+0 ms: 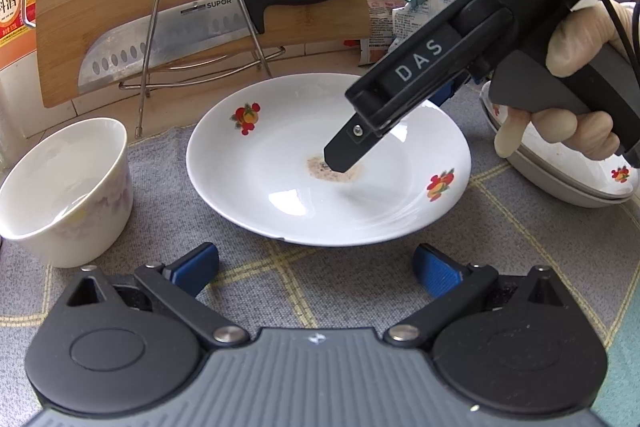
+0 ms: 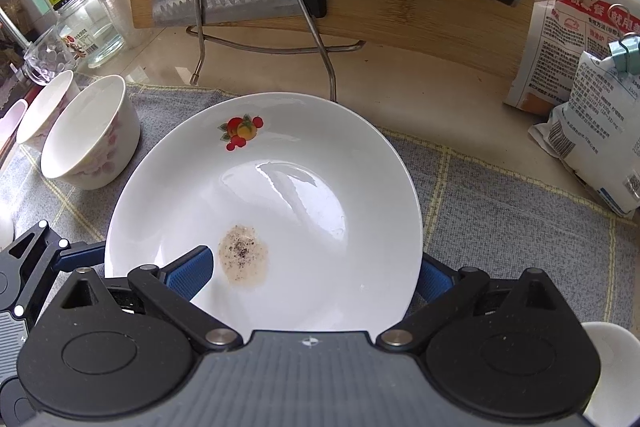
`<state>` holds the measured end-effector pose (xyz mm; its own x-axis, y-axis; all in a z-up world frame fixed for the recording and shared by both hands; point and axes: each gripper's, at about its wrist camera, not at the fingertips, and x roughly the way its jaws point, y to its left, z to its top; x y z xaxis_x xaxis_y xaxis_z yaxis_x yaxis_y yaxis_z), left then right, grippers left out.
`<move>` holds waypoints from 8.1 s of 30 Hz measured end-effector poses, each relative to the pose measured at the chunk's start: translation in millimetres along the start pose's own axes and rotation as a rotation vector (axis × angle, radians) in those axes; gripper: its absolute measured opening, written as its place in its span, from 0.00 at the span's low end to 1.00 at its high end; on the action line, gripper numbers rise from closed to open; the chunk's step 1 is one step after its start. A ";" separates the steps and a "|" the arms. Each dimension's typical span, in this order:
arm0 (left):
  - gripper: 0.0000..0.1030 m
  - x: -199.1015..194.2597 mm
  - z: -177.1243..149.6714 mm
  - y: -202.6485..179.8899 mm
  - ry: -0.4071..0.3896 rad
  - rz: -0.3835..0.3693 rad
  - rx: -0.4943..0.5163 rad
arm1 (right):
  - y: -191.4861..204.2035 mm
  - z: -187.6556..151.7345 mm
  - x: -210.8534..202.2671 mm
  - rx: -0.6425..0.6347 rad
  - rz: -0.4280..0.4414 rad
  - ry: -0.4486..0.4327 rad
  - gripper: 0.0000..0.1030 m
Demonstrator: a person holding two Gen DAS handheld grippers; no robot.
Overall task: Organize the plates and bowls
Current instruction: 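Close the right gripper on the plate rim and lift it, then carry the stained plate with the right gripper toward the plate stack, then lower the stained plate onto the stack and open the right gripper, then move the right tool toward the white bowl beside the sink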
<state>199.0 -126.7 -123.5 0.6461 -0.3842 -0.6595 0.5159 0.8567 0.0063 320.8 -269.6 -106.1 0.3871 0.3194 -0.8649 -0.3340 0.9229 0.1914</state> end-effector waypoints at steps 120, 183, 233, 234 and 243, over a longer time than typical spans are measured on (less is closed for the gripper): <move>0.99 -49.0 32.0 -98.4 -0.040 -0.308 0.348 | -66.0 -75.8 -135.9 0.178 0.187 -0.043 1.00; 0.99 7.2 58.7 -139.2 -0.007 -0.381 0.448 | -140.4 -119.9 -149.4 0.373 0.061 -0.060 1.00; 0.99 -90.5 21.5 -83.1 -0.122 -0.041 0.037 | -26.7 -132.8 -156.5 -0.006 -0.158 -0.320 1.00; 0.99 -95.1 19.1 -78.9 -0.120 -0.031 0.018 | -23.2 -131.3 -154.9 -0.016 -0.145 -0.326 1.00; 0.99 -120.4 -11.5 -38.9 -0.098 0.040 -0.069 | 30.6 -122.9 -138.7 -0.123 -0.067 -0.324 1.00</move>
<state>94.7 -109.8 -53.0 0.7191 -0.3786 -0.5828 0.4511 0.8922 -0.0230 151.3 -312.1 -37.3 0.6581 0.3287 -0.6774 -0.3919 0.9177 0.0645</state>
